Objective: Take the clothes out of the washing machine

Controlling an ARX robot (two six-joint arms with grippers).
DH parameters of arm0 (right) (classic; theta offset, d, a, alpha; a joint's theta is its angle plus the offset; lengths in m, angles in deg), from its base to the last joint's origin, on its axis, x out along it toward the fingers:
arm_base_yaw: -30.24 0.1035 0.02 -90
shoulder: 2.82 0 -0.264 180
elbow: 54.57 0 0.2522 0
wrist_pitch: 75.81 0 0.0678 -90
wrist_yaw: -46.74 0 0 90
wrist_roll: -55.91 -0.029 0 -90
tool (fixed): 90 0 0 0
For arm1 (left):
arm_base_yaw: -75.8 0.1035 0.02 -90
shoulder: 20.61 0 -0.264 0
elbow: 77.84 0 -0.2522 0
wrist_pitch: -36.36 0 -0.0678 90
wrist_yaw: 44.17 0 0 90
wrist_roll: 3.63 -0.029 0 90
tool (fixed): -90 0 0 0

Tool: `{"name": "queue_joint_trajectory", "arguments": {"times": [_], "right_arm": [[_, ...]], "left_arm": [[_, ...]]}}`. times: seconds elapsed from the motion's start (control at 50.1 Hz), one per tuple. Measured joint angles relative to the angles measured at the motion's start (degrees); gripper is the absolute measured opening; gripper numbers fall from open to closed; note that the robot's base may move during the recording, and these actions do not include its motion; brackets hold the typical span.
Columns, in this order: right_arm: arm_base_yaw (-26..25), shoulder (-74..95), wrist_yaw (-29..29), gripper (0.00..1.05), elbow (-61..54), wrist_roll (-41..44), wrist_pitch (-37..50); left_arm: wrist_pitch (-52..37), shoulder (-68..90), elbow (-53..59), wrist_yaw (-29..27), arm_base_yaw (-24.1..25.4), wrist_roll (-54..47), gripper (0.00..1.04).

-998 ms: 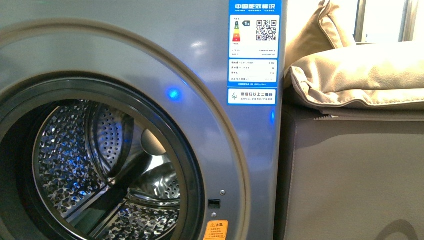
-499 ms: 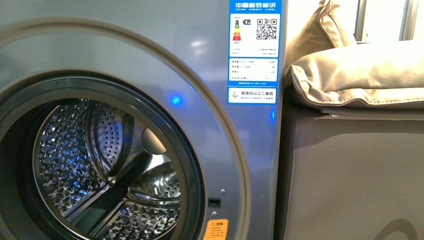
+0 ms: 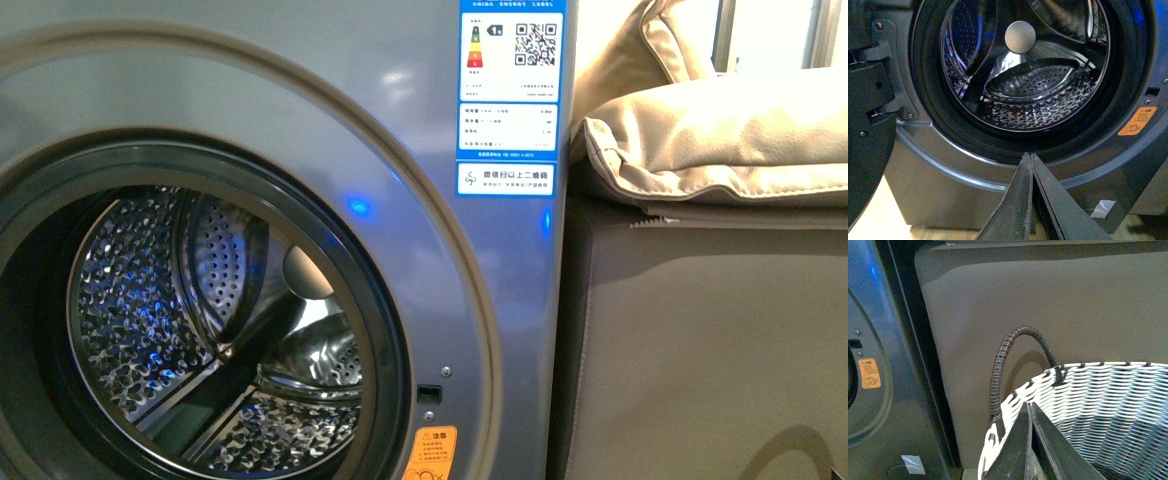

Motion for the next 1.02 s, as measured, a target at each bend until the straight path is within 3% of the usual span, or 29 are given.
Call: {"name": "queue_joint_trajectory", "arguments": {"times": [0.379,0.539,0.938,1.018], "right_arm": [[0.0,0.0,0.0,0.02,0.0,0.0,0.0],[0.0,0.0,0.0,0.04,0.0,0.1,0.0],[0.0,0.0,0.0,0.72,0.0,0.1,0.0],[0.0,0.0,0.0,0.93,0.0,0.1,0.0]], "left_arm": [[0.0,0.0,0.0,0.0,0.0,0.0,0.04],[0.0,0.0,0.0,0.0,0.0,0.0,0.3],[0.0,0.0,0.0,0.0,0.0,-0.1,1.0],[0.0,0.0,0.0,0.0,0.0,-0.1,0.98]]}}
